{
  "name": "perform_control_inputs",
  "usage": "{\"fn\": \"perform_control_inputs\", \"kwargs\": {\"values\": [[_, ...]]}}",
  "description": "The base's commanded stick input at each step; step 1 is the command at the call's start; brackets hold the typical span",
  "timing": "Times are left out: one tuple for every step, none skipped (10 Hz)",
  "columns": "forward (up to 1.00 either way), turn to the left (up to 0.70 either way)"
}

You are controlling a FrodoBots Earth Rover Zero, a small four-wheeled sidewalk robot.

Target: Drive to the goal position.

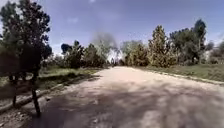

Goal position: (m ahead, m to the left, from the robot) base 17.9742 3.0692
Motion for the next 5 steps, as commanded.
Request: {"fn": "perform_control_inputs", "kwargs": {"values": [[0.7, 0.0], [0.7, 0.0], [0.7, 0.0], [0.7, 0.0], [0.7, 0.0]]}}
